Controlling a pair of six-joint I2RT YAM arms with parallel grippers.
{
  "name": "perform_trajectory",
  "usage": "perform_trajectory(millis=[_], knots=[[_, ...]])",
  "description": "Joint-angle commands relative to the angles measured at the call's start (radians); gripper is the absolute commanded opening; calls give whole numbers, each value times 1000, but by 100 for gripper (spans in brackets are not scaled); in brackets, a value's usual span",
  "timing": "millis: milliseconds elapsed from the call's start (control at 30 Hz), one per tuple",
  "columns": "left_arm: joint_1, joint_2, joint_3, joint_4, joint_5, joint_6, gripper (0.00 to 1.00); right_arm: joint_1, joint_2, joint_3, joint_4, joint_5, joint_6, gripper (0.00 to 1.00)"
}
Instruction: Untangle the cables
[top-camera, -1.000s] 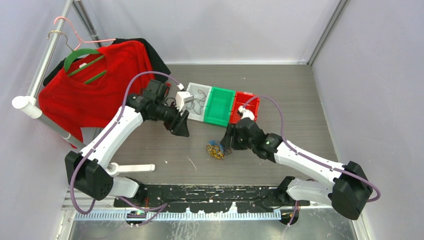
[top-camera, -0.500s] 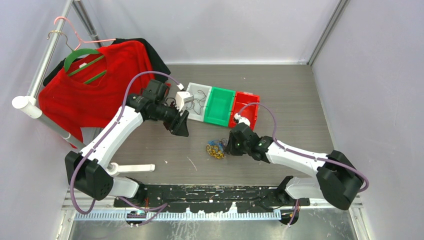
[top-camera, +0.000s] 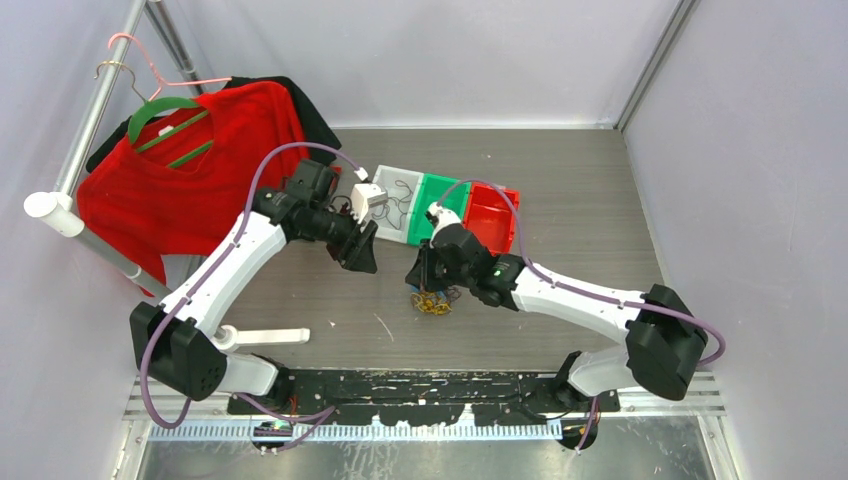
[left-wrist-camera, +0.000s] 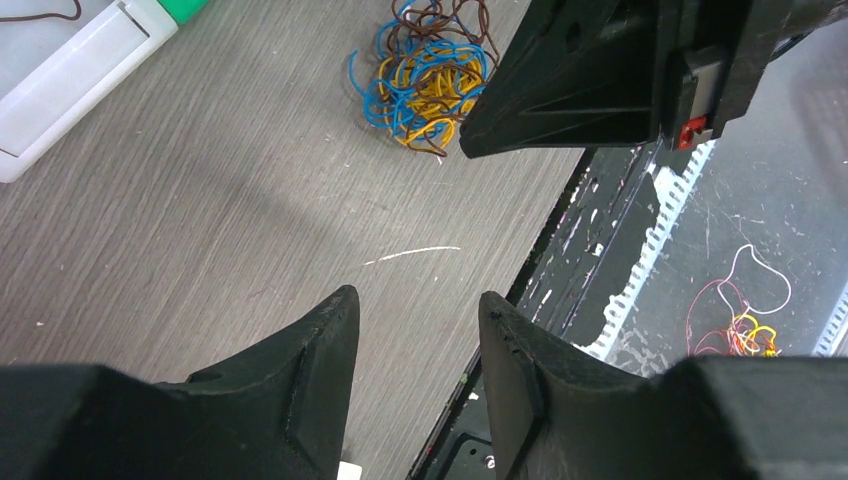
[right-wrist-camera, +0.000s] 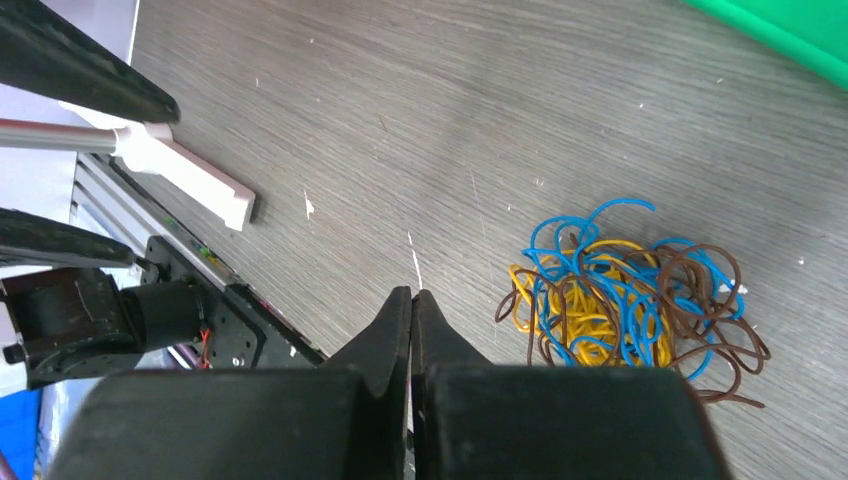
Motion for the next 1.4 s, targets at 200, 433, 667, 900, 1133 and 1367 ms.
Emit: perform_trajectory(millis=[200,433,667,900,1133,1367], knots=[[-4,-30,-10,22,5,13,48,-45,-73,-12,-241,269,59,62],[-4,-45,-13,17,-1,23,49,-64,-99,-118,-233,276,173,62],[-4,-53,-13,15,-5,20,49,-80,10,-91,-123,223,163,41],[-2,-65,-15,9,-10,28,49,-79,103,21,-82,197,77,11],[-2,-71,-24,3,-18,37,49,-48,166,102,-24,105,30,1],[-1,-80,-45,5,-26,46,49,13,157,111,66,15,8,1]])
